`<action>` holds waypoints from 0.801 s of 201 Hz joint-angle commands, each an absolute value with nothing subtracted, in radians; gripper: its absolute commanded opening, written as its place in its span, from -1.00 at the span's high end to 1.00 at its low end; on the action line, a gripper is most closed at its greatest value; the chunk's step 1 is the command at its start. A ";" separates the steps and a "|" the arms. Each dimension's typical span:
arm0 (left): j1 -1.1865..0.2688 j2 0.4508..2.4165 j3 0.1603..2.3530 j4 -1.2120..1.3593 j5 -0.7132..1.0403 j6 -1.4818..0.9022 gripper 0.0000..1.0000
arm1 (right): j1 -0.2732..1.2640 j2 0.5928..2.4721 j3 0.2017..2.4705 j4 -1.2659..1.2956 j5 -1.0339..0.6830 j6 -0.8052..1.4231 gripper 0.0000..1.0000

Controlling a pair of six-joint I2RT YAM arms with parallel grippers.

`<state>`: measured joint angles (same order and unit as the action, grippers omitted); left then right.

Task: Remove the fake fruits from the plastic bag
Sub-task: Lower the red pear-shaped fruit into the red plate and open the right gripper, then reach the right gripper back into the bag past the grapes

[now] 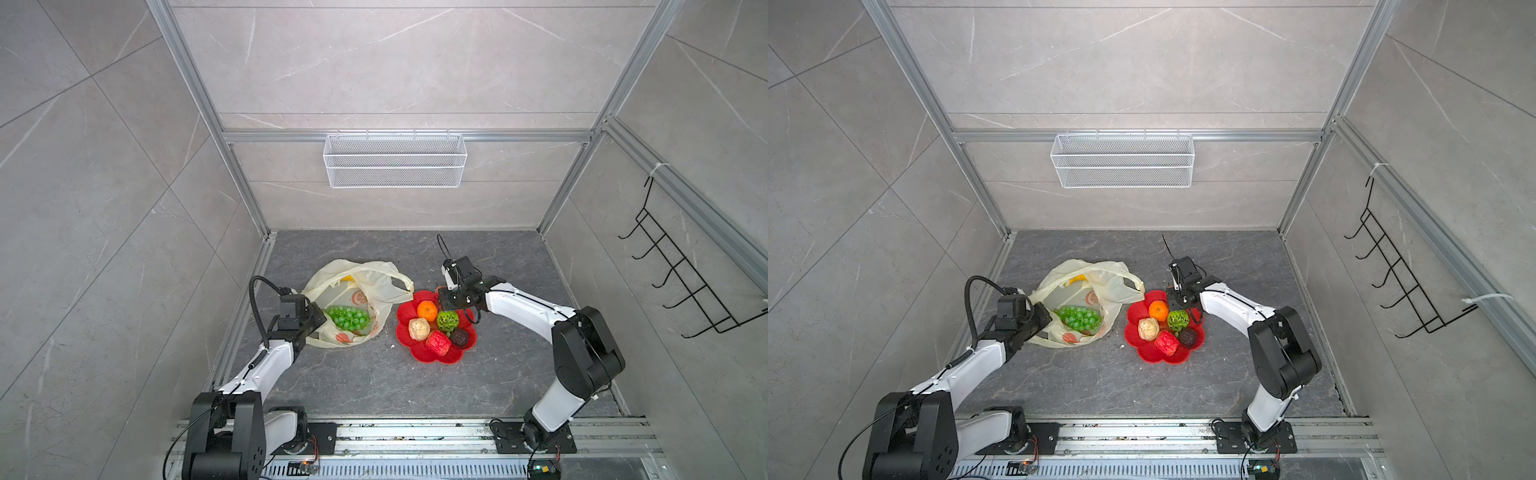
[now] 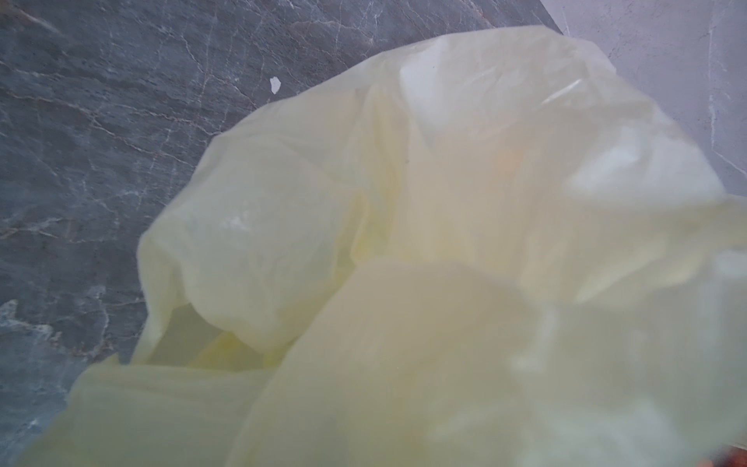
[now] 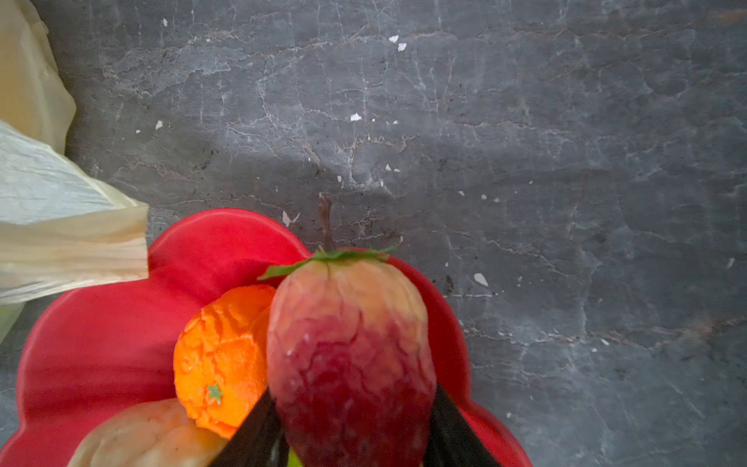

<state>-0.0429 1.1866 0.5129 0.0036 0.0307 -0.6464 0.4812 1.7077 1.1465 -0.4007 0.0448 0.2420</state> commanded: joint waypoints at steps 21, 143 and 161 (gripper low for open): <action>-0.038 1.190 0.535 0.025 0.051 -0.622 1.00 | 0.483 1.749 1.163 -0.442 0.042 0.213 0.02; -0.037 1.180 0.533 0.022 0.047 -0.616 1.00 | 0.495 1.629 1.118 -0.460 0.118 0.239 -0.51; -0.038 1.178 0.532 0.022 0.048 -0.614 1.00 | 0.519 1.588 1.121 -0.483 0.149 0.238 -0.52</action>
